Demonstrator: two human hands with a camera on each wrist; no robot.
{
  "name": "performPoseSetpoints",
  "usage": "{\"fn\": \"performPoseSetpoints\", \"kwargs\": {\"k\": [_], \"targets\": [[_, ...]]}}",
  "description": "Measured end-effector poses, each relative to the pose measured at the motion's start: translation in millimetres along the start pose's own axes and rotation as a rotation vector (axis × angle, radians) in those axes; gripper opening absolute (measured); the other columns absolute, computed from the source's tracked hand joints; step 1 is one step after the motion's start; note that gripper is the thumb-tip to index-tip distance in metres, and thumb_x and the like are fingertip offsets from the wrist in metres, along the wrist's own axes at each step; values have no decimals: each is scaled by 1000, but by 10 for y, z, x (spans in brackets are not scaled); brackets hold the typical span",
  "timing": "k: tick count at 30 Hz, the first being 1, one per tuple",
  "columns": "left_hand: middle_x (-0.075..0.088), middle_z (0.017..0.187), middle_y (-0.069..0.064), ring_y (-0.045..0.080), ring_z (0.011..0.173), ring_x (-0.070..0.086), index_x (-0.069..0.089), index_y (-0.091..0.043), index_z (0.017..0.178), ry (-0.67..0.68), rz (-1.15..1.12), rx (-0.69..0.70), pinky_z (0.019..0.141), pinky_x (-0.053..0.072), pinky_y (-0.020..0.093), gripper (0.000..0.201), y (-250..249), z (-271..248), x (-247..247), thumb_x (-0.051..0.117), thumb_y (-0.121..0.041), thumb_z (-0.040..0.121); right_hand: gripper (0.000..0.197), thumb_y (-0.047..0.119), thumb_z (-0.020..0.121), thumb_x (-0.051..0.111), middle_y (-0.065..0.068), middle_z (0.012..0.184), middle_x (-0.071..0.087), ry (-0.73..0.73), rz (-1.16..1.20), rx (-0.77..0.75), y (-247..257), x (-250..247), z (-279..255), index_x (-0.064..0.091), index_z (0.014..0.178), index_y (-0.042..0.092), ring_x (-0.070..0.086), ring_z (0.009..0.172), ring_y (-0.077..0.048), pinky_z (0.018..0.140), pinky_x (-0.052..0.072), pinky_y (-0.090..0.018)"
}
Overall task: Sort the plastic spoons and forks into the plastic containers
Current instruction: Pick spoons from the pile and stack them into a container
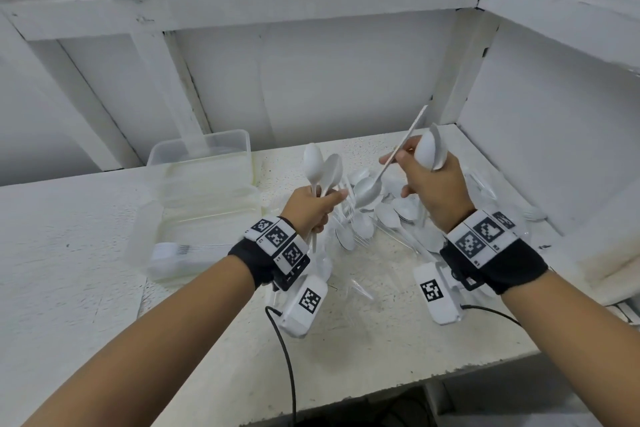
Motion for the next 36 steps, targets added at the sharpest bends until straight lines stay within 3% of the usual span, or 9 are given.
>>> {"fn": "performPoseSetpoints", "kwargs": {"k": [5,10,16,21,25,27,30,32,36], "targets": [[73,87,6,3,36,27,65,-4,92,73,-118,-118,37,26,15,33,69,-110,65,58,-36,90,35,11,93,54,-6,88,71,2,156,-11,63,162,-49,61,67,33,53,49,1,55,47,-30],[67,62,0,2,33,27,56,-8,80,92,-173,-129,34,24,12,13,18,-112,-6,55,-13,92,13,13,93,54,-7,87,70,-7,77,84,-181,195,-60,54,81,18,48,42,-1,47,42,-25],[58,63,2,10,45,36,58,-11,68,-196,308,81,39,29,15,18,-255,-35,-563,58,-8,85,34,27,91,57,4,81,46,-160,-239,16,-177,-28,-102,30,104,13,46,64,-4,53,41,-9],[53,67,6,17,61,46,62,2,79,-186,685,200,52,32,21,24,-409,-85,-613,59,-21,86,14,13,90,54,-4,95,43,116,-576,-303,107,429,-183,45,98,5,47,78,-15,64,44,-24],[43,39,-11,4,42,39,47,-15,50,-136,572,205,41,27,11,37,-398,-134,-560,63,-12,84,23,17,77,47,-10,85,58,403,-801,-652,228,996,-446,60,91,3,56,69,-27,55,42,-34],[42,33,-15,1,37,38,52,-16,52,-115,517,201,40,27,9,34,-394,-151,-551,65,-7,82,23,21,76,43,-7,83,64,438,-947,-755,175,1128,-513,57,91,12,59,68,-27,57,42,-33],[44,42,-11,4,35,32,68,-3,72,-91,426,191,40,24,10,13,-394,-192,-561,67,-11,82,24,23,77,42,-6,88,64,486,-999,-761,83,1212,-554,55,97,17,60,69,-26,56,45,-32],[41,51,2,4,35,27,67,5,84,-125,290,148,39,24,13,21,-342,-190,-644,68,-16,83,30,27,80,42,-8,90,62,514,-956,-701,62,1207,-537,62,98,14,59,57,-24,41,43,-27],[37,53,4,7,36,25,55,-4,80,-141,66,99,37,21,17,26,-291,-221,-695,65,-27,86,19,21,85,53,0,72,60,419,-807,-632,44,1140,-473,63,98,11,55,53,-19,43,46,-32]]}}
Point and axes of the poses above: each hand's wrist, its own z-axis towards the middle knuckle, its own x-axis out of the palm, y = z × x, the point moved 10 cm from there along z, towards the middle knuckle
